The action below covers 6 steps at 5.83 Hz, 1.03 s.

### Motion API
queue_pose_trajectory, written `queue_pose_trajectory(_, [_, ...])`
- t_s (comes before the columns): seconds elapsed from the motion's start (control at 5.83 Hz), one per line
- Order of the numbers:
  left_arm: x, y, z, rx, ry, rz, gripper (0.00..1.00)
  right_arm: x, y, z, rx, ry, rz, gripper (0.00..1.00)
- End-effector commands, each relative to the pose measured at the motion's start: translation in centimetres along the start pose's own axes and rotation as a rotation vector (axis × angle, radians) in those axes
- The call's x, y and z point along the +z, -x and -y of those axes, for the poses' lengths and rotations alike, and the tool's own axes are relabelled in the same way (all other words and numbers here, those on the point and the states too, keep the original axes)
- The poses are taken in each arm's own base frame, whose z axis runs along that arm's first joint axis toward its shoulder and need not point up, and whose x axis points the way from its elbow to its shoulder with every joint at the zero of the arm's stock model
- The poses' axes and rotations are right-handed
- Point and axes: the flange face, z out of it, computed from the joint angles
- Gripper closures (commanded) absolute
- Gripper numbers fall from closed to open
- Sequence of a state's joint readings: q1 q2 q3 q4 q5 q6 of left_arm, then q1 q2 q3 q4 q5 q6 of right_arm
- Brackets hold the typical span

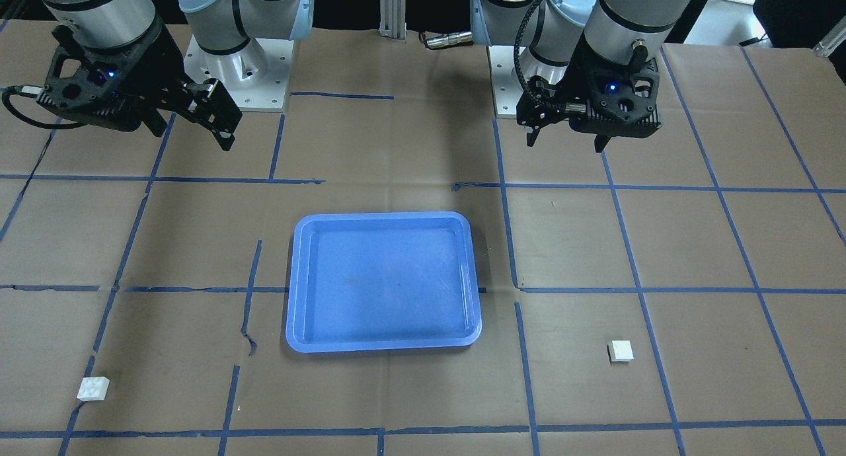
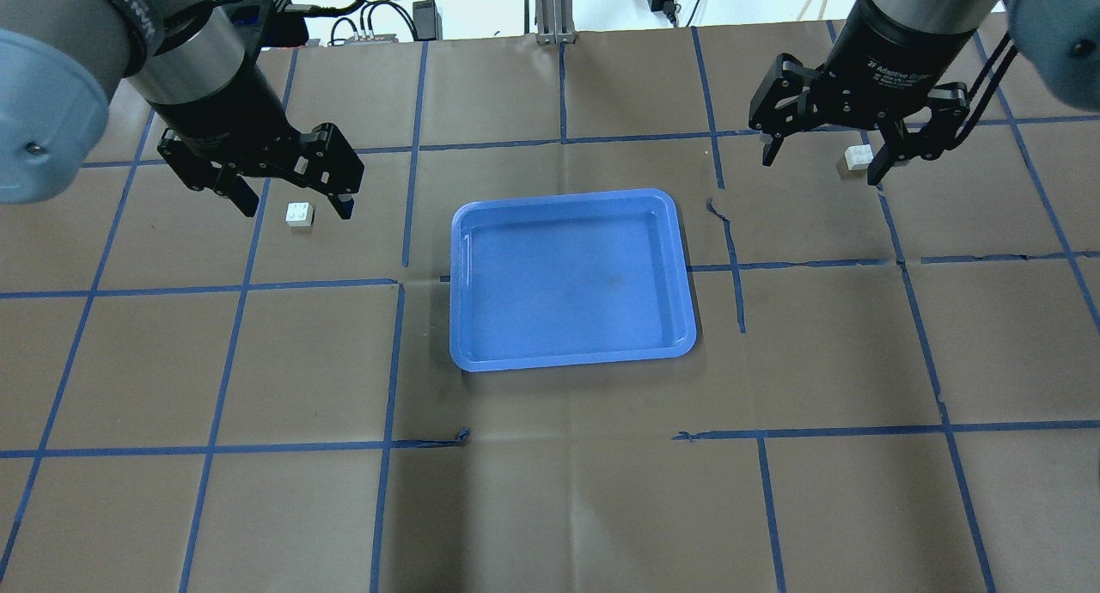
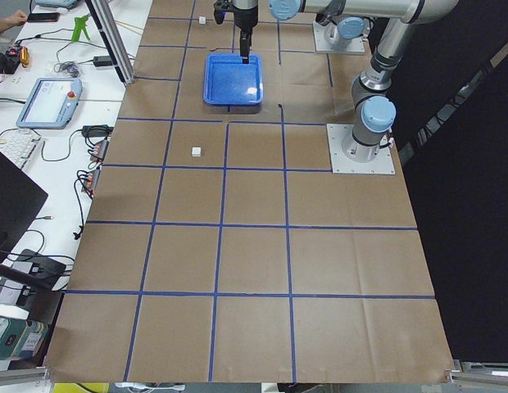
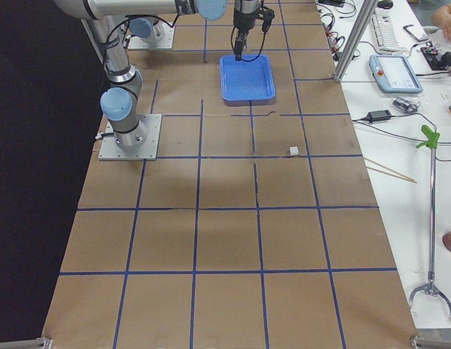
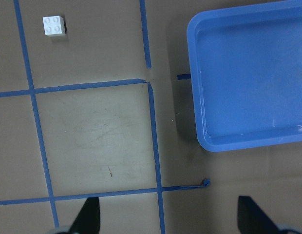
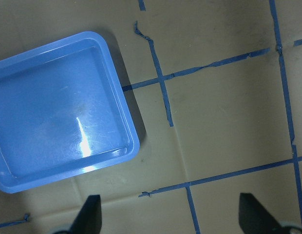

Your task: Assemble white blocks and place on blue tray

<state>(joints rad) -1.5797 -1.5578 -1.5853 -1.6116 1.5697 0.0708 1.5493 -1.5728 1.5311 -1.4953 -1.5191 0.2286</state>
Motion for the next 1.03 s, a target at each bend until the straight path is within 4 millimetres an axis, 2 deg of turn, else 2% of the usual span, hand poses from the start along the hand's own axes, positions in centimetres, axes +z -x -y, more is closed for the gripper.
queue_pose_trajectory(0.0, [0.6, 0.5, 0.4, 0.005, 0.013, 0.007, 0.02, 0.1, 0.0, 0.0, -0.003, 0.001, -0.001, 0.00])
queue_pose_trajectory(0.17, [1.7, 3.3, 1.8, -0.015, 0.028, 0.000, 0.02, 0.1, 0.0, 0.0, -0.017, 0.001, -0.001, 0.00])
queue_pose_trajectory(0.34, [4.7, 8.8, 4.7, -0.045, 0.059, -0.020, 0.02, 0.2, -0.1, 0.0, -0.058, 0.000, -0.007, 0.00])
queue_pose_trajectory(0.51, [7.3, 12.0, 7.0, -0.035, 0.059, -0.017, 0.02, 0.3, 0.0, 0.4, -0.169, -0.023, -0.002, 0.00])
queue_pose_trajectory(0.69, [10.5, 14.1, 9.7, 0.002, 0.035, -0.012, 0.02, 0.1, -0.1, 1.1, -0.290, -0.058, 0.002, 0.00])
queue_pose_trajectory(0.86, [14.8, 16.3, 11.8, 0.040, 0.059, -0.022, 0.03, 1.5, -0.2, 2.5, -0.453, -0.046, -0.001, 0.00])
